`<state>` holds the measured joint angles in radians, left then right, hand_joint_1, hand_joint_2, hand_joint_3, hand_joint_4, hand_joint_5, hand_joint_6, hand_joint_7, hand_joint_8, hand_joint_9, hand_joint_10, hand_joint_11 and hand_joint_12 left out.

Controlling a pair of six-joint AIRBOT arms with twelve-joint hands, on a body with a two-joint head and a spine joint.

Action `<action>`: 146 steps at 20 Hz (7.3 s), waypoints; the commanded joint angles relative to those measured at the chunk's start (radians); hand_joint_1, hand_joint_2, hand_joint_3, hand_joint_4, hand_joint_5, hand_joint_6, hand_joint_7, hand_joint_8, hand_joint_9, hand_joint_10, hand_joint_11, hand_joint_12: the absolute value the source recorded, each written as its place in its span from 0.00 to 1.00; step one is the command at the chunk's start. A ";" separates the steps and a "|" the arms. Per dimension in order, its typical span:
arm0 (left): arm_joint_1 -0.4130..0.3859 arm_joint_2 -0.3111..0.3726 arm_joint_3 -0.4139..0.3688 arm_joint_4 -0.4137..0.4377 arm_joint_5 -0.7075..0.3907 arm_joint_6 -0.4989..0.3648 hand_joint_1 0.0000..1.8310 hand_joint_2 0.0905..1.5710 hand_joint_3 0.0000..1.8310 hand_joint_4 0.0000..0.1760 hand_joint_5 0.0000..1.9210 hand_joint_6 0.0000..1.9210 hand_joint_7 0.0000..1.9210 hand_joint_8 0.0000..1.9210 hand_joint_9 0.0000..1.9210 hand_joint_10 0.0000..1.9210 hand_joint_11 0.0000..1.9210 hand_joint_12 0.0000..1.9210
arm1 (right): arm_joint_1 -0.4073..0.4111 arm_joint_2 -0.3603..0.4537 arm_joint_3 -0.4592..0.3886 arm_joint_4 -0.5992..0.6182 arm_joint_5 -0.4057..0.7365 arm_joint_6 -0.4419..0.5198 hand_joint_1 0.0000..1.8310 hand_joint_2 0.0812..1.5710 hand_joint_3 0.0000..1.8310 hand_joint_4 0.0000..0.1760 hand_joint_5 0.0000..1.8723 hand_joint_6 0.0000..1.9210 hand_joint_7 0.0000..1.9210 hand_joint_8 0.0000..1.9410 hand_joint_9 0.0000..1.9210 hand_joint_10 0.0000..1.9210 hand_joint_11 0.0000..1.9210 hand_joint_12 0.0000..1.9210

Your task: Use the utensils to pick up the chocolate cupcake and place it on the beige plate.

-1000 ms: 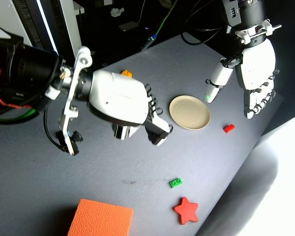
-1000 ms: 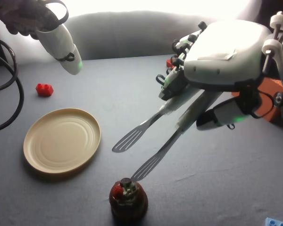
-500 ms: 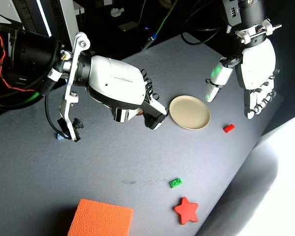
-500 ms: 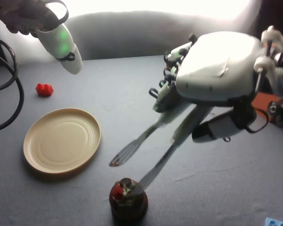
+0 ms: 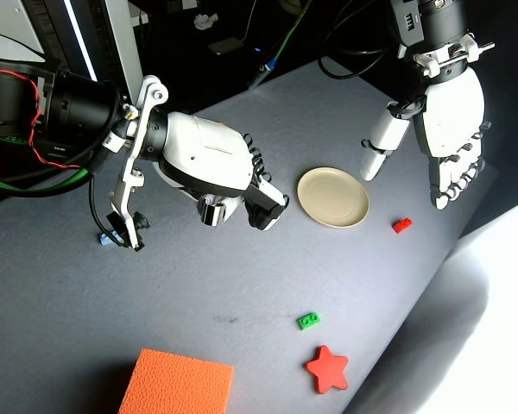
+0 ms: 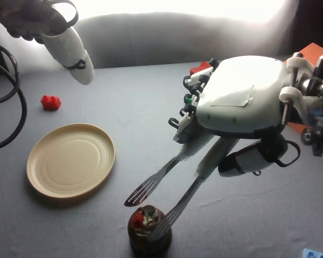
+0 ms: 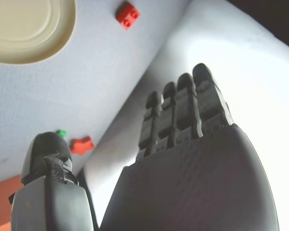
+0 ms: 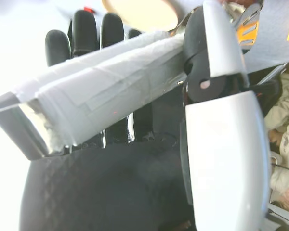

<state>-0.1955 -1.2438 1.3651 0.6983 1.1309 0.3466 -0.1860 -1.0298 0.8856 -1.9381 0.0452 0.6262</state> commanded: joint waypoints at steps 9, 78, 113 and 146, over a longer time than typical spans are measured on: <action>-0.011 0.006 0.007 0.066 -0.023 0.006 0.22 0.64 0.00 0.00 0.06 0.00 0.04 0.00 0.03 0.00 0.00 0.11 | -0.045 -0.017 -0.008 0.005 -0.065 -0.079 0.58 0.69 0.00 0.00 0.46 0.00 0.48 0.00 0.39 0.20 0.18 0.64; -0.011 0.005 0.007 0.066 -0.018 0.012 0.20 0.64 0.00 0.00 0.07 0.00 0.04 0.00 0.03 0.00 0.00 0.12 | -0.093 -0.053 -0.017 0.004 -0.116 -0.257 0.64 0.74 0.00 0.11 0.46 0.63 0.43 0.62 0.39 0.37 0.21 0.73; -0.012 0.003 0.009 0.065 -0.017 0.015 0.21 0.64 0.00 0.00 0.08 0.00 0.05 0.00 0.05 0.00 0.00 0.17 | 0.094 -0.174 0.209 0.001 -0.123 0.188 0.64 0.75 0.00 0.03 0.43 0.62 0.42 0.69 0.34 0.58 0.22 0.80; -0.012 -0.006 0.014 0.063 -0.020 0.017 0.22 0.64 0.00 0.00 0.08 0.00 0.05 0.00 0.04 0.00 0.00 0.15 | 0.045 -0.535 0.524 0.005 -0.219 0.235 0.63 0.77 0.00 0.01 0.41 0.65 0.41 0.72 0.32 0.61 0.21 0.86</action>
<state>-0.1955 -1.2552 1.3754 0.6949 1.1355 0.3611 -0.1509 -1.5650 1.4097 -1.9259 -0.1303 0.8539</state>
